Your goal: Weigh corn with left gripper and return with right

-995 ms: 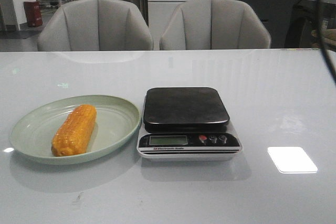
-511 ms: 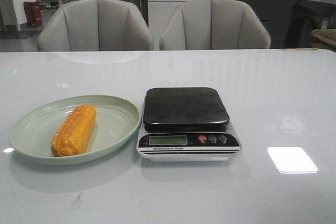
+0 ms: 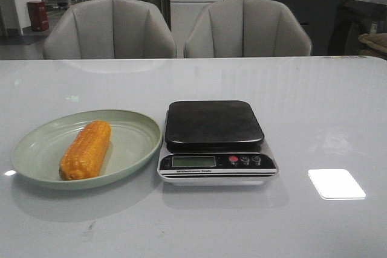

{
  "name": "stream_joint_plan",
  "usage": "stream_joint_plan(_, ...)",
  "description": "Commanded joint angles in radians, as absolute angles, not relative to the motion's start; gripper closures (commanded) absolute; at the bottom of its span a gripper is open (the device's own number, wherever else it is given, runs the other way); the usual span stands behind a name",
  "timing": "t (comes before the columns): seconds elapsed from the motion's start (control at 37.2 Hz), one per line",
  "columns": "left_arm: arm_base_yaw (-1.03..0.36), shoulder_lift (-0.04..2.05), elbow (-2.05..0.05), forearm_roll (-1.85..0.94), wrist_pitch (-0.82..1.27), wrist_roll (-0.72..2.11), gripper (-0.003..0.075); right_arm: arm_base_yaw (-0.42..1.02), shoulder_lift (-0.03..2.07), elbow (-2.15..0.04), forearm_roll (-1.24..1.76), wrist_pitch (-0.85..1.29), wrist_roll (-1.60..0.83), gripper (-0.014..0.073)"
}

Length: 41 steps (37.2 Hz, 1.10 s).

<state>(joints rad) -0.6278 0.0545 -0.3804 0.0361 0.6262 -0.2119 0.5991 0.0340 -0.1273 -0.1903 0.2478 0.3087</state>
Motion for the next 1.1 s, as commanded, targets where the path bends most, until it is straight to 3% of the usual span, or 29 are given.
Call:
stream_joint_plan(0.0,-0.628,0.068,-0.406,0.037,0.548,-0.214,0.0606,0.595,0.044,-0.156,-0.207,0.151,0.302,0.0414)
stream_joint_plan(0.59,-0.602,0.068,-0.369,0.055,0.541,-0.214,0.0606,0.595,0.044,-0.154,-0.206,0.11,0.302,0.041)
stream_joint_plan(0.94,-0.116,0.032,-0.185,0.165,0.335,-0.214,0.0606,0.595,0.044,-0.154,-0.206,0.11,0.302,0.041)
stream_joint_plan(1.08,-0.032,-0.024,-0.064,0.158,0.187,-0.214,0.0606,0.595,0.044,-0.154,-0.206,0.111,0.302,0.041)
